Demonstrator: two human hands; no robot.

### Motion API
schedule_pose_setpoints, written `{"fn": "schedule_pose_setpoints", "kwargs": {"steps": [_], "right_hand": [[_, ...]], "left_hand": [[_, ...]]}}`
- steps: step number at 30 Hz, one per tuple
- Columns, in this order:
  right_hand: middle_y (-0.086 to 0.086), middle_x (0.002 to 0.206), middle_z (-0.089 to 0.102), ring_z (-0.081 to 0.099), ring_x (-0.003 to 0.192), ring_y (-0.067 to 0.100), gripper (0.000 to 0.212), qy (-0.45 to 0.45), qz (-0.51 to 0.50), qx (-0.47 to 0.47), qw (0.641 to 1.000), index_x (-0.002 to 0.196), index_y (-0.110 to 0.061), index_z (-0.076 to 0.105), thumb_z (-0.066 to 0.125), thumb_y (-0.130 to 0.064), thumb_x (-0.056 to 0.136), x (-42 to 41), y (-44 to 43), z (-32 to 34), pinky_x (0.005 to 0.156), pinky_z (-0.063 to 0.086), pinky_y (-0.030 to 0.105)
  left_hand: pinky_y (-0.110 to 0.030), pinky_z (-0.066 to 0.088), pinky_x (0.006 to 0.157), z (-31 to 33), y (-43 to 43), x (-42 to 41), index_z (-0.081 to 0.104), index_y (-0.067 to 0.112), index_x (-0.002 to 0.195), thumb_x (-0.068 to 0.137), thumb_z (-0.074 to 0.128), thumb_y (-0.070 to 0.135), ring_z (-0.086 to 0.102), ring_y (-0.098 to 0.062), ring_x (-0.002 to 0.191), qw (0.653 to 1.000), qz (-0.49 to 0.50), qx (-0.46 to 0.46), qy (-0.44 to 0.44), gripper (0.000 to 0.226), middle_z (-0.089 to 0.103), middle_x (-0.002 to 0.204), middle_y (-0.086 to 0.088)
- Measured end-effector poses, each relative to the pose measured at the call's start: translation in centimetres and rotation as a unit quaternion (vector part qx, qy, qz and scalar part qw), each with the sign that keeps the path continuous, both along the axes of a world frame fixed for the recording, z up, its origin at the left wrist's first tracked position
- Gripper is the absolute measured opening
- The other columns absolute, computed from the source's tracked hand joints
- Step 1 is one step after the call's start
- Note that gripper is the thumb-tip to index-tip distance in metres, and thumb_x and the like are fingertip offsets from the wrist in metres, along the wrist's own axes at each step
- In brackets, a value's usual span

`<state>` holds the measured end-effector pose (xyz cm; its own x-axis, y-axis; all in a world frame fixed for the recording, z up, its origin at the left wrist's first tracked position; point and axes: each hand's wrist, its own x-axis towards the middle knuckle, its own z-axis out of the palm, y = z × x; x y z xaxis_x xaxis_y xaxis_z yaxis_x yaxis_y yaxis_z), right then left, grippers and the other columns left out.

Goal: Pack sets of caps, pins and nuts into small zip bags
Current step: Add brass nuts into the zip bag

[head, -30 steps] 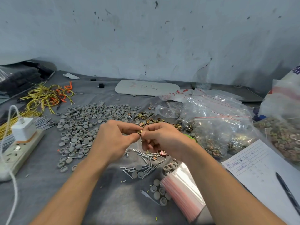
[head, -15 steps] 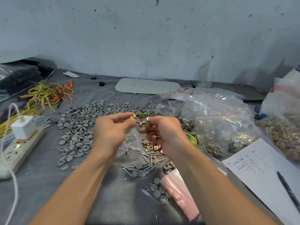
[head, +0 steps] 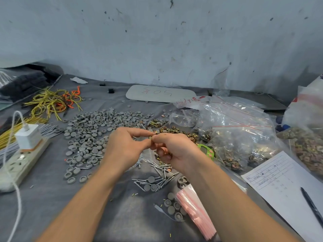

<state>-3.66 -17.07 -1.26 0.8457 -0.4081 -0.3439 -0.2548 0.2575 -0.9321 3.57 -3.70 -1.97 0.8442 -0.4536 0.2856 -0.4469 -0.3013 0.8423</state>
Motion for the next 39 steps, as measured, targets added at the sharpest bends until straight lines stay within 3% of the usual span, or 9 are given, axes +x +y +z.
{"fn": "schedule_pose_setpoints", "kwargs": {"steps": [2,4,8,12,17,21,25,30,39], "right_hand": [[0.006,0.065,0.065,0.044,0.043,0.010,0.004,-0.009,-0.042,-0.034,0.999,0.092,-0.003,0.070,0.066,-0.003,0.094,-0.1,-0.1,0.0,0.037,0.028,0.019],[0.005,0.067,0.069,0.047,0.049,0.012,0.003,-0.001,-0.069,-0.074,0.995,0.092,-0.005,0.073,0.071,-0.007,0.092,-0.4,-0.6,0.2,0.041,0.034,0.021],[0.006,0.082,0.077,0.055,0.064,0.014,0.007,0.033,-0.094,-0.195,0.976,0.083,-0.013,0.079,0.075,-0.014,0.089,-0.6,-1.1,0.3,0.064,0.046,0.031],[0.002,0.082,0.078,0.066,0.075,0.016,0.016,0.043,-0.093,-0.258,0.961,0.075,-0.018,0.079,0.074,-0.012,0.089,-0.3,-0.9,0.0,0.062,0.048,0.029],[-0.003,0.084,0.076,0.062,0.066,0.015,0.021,0.074,-0.073,-0.389,0.916,0.074,-0.023,0.080,0.069,-0.018,0.091,0.1,-1.0,-0.5,0.059,0.048,0.027],[-0.003,0.088,0.075,0.068,0.079,0.017,0.012,0.080,-0.044,-0.441,0.893,0.080,-0.027,0.079,0.073,-0.027,0.090,0.4,-0.9,-0.8,0.071,0.051,0.029],[-0.008,0.067,0.071,0.058,0.054,0.007,0.007,0.007,0.015,-0.370,0.929,0.089,-0.027,0.083,0.076,-0.024,0.088,0.4,-0.2,-0.4,0.058,0.047,0.024],[0.001,0.057,0.058,0.044,0.051,0.011,0.023,-0.084,0.049,-0.204,0.974,0.086,-0.017,0.084,0.065,-0.005,0.092,0.0,0.3,0.9,0.049,0.037,0.019],[0.017,0.088,0.061,0.051,0.069,0.019,0.052,-0.066,-0.083,0.118,0.987,0.087,0.000,0.060,0.021,0.032,0.077,-0.7,-1.8,1.2,0.057,0.041,0.025]], "left_hand": [[-0.033,0.056,0.095,-0.1,0.3,0.3,0.072,0.058,0.109,0.071,0.088,0.025,0.069,0.003,0.100,0.999,-0.034,0.015,-0.004,0.053,0.076,0.100,0.026],[-0.019,0.049,0.089,-0.2,1.1,0.9,0.042,0.058,0.145,0.063,0.086,0.029,0.063,0.011,0.101,0.994,-0.065,0.085,-0.010,0.097,0.066,0.129,0.023],[-0.040,0.049,0.107,-0.5,1.5,1.2,0.009,0.048,0.160,0.060,0.090,0.028,0.055,-0.017,0.132,0.945,-0.096,0.311,-0.036,0.130,0.029,0.165,0.010],[-0.035,0.055,0.086,-1.6,0.4,1.3,0.007,0.046,0.159,0.070,0.086,0.026,0.062,-0.015,0.103,0.934,-0.056,0.349,-0.047,0.121,0.056,0.142,0.007],[-0.014,0.041,0.059,-2.2,-0.2,1.7,0.027,0.044,0.157,0.072,0.086,0.022,0.062,0.001,0.078,0.969,-0.048,0.241,0.005,0.106,0.057,0.117,0.013],[-0.005,0.042,0.055,-2.2,0.1,1.8,0.047,0.050,0.143,0.066,0.082,0.020,0.062,0.007,0.075,0.984,-0.059,0.167,0.016,0.090,0.061,0.117,0.010],[-0.018,0.056,0.069,-2.3,0.5,2.0,0.054,0.058,0.128,0.056,0.080,0.020,0.069,-0.001,0.088,0.991,-0.090,0.098,0.033,0.085,0.068,0.111,0.012],[-0.049,0.059,0.093,-2.2,1.0,2.5,0.060,0.051,0.127,0.057,0.082,0.015,0.074,-0.015,0.101,0.991,-0.098,-0.026,0.087,0.083,0.078,0.105,0.005],[-0.021,0.052,0.076,-1.0,2.0,3.6,0.064,0.028,0.131,0.081,0.080,0.000,0.076,-0.010,0.090,0.963,-0.030,-0.197,0.184,0.059,0.080,0.099,0.002]]}}
